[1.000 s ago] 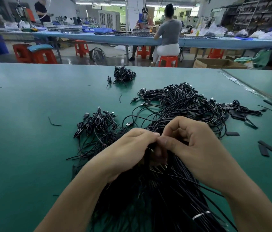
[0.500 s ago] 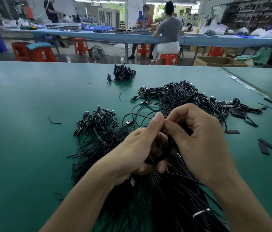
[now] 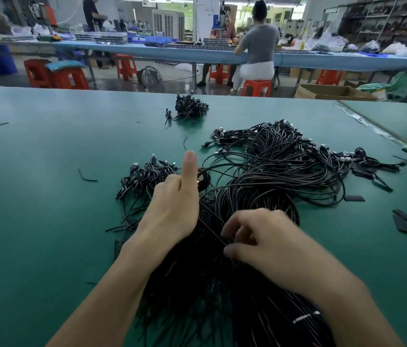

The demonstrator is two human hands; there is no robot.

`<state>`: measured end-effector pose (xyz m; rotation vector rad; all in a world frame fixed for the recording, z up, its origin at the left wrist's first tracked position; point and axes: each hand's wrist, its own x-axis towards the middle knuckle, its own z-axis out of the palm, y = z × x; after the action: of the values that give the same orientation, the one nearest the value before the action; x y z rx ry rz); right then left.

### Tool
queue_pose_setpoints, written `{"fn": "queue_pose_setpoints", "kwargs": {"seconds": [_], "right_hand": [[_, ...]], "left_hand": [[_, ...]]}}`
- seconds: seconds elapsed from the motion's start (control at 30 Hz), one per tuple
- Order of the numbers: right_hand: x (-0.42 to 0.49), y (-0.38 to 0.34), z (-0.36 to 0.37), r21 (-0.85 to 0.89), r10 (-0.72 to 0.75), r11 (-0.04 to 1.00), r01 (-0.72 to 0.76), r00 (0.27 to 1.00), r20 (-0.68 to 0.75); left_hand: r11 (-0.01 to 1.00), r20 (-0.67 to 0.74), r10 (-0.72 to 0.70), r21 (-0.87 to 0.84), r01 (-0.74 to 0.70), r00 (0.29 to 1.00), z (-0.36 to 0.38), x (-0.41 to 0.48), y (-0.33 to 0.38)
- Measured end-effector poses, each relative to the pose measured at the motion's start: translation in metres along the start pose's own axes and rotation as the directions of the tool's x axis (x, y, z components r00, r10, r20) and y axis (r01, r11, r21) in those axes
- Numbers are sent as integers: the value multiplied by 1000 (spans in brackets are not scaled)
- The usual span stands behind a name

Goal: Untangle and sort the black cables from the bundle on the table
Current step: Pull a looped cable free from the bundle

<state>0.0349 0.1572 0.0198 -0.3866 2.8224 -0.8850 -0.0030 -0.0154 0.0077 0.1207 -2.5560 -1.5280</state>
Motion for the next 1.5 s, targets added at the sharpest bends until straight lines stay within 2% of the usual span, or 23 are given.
{"fn": "queue_pose_setpoints", "kwargs": {"seconds": [0.07, 0.2, 0.3, 0.43, 0.6, 0.77, 0.83, 0.9, 0.97, 1.03, 1.07, 1.13, 1.2, 1.27, 1.43, 1.5], "right_hand": [[0, -9, 14, -79, -48, 995, 52, 997, 57], [0, -16, 30, -241, -148, 958, 155, 988, 49], [0, -15, 33, -273, -127, 951, 145, 989, 81], [-1, -13, 29, -287, -88, 953, 93, 996, 32], [-1, -12, 28, -263, -96, 960, 92, 995, -1], [-1, -10, 25, -220, -187, 961, 167, 980, -74], [1, -8, 24, -188, -212, 964, 188, 970, -116], [3, -8, 21, -59, -219, 976, 211, 951, -219], [5, -10, 15, 112, -192, 958, 265, 879, -437], [6, -12, 9, 284, -81, 901, 327, 771, -632], [6, -12, 8, 384, 3, 852, 355, 731, -682], [7, -14, 7, 595, 179, 696, 402, 706, -686], [8, -18, 8, 770, 303, 479, 422, 743, -596], [8, -25, 10, 861, 344, 296, 414, 795, -500], [6, -36, 14, 920, 323, 114, 376, 861, -392], [5, -36, 15, 921, 301, 172, 349, 872, -386]], "left_hand": [[999, 7, 16, 32, -16, 1000, 2, -2, 3], [987, -48, 143, 80, -139, 989, 2, -2, 8], [977, -102, 212, 44, -209, 972, 1, -2, 9], [962, -150, 270, -3, -274, 951, 0, -2, 11], [974, -164, 192, -90, -208, 968, 2, -4, 11], [978, -131, 98, -171, -120, 987, 3, -4, 11], [978, -135, 112, -162, -134, 984, 4, -2, 10], [976, -148, 150, -138, -171, 977, 3, -2, 12], [967, -152, 184, -147, -206, 971, 3, -4, 15], [951, -136, 214, -198, -238, 967, 3, -7, 19], [940, -113, 227, -233, -248, 967, 4, -9, 21], [922, -49, 239, -300, -243, 970, 8, -14, 25], [919, 18, 242, -326, -223, 970, 14, -19, 28], [897, 84, 246, -397, -194, 966, 20, -23, 31], [849, 137, 230, -513, -130, 963, 24, -24, 32], [845, 95, 238, -511, -158, 967, 23, -24, 32]]}}
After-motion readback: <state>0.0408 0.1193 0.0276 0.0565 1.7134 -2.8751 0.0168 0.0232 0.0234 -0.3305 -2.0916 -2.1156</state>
